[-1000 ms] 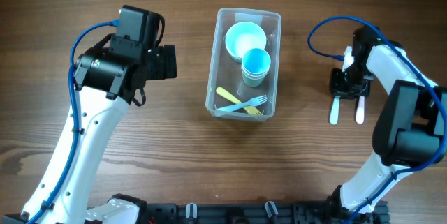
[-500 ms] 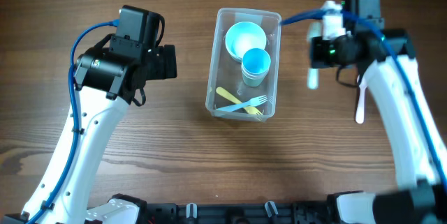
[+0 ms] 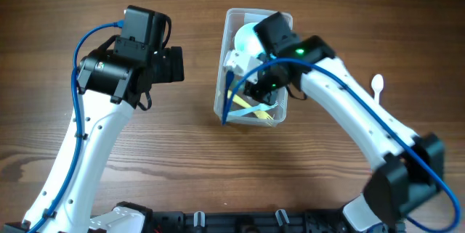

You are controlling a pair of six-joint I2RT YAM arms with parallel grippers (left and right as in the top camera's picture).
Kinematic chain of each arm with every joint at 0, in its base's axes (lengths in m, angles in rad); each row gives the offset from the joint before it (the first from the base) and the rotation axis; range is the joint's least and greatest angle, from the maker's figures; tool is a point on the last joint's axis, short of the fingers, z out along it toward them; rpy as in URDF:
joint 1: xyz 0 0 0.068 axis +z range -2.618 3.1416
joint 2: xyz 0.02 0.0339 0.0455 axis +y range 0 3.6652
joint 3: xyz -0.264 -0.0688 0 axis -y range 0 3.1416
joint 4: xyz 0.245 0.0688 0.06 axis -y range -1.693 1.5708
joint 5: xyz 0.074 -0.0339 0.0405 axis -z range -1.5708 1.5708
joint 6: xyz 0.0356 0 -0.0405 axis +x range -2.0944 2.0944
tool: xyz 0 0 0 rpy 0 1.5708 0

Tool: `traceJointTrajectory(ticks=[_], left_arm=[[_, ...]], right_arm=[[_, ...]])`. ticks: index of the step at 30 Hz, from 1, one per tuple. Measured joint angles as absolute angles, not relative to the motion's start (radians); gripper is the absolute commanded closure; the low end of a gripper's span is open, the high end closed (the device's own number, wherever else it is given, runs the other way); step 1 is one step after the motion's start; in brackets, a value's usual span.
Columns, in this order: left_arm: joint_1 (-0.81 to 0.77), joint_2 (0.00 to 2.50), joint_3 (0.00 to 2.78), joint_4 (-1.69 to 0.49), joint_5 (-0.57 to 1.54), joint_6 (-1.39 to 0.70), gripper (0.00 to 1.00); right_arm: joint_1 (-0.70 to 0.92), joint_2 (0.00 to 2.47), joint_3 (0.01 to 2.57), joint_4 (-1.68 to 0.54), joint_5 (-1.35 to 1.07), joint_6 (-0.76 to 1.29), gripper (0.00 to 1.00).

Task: Pack container
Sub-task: 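Grasp the green fork and place it in the container with right gripper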

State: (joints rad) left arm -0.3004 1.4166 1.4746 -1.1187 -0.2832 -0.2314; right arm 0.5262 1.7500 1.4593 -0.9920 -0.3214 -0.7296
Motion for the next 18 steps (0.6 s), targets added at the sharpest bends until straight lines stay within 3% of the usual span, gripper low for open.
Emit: traceJointTrajectory(ticks=[1,2,3,4,7,9,13,16,18], left_arm=[[-0.3,1.417,1.475,-1.119,-0.283,-0.232,0.0],[-0.3,1.417,1.475,-1.119,-0.284,-0.232,0.0],[-0.3,1.417,1.475,-1.119,-0.284,-0.232,0.0],[-0.3,1.417,1.475,-1.119,-0.283,-0.232,0.0],[-0.3,1.417,1.475,-1.119,-0.283,-0.232,0.0],[-0.3,1.417,1.475,-1.119,-0.283,-0.231,0.0],[-0.3,1.417,1.475,-1.119,-0.283,-0.231,0.0],[-0.3,1.417,1.475,-1.119,-0.284,-0.232,0.0],[-0.3,1.417,1.475,-1.119,-0.283,-0.232,0.0]], right_arm=[[0.527,1.764,1.459,-0.995,-0.318,-0.737,0.96],[0.528,1.785,1.459,-1.001,-0.309,-0.746,0.89],[0.528,1.802,1.459,-1.006,-0.293,-0.755,0.64],[0.528,1.808,1.459,-1.008,-0.28,-0.761,0.54],[0.528,1.807,1.459,-1.001,-0.238,-0.75,0.42],[0.528,1.799,1.459,-0.989,-0.223,-0.703,0.39],[0.527,1.735,1.485,-0.986,-0.206,-0.587,0.44],[0.488,1.637,1.522,-0.955,-0.2,-0.4,0.33],[0.389,1.584,1.531,-0.957,-0.2,-0.243,0.32]])
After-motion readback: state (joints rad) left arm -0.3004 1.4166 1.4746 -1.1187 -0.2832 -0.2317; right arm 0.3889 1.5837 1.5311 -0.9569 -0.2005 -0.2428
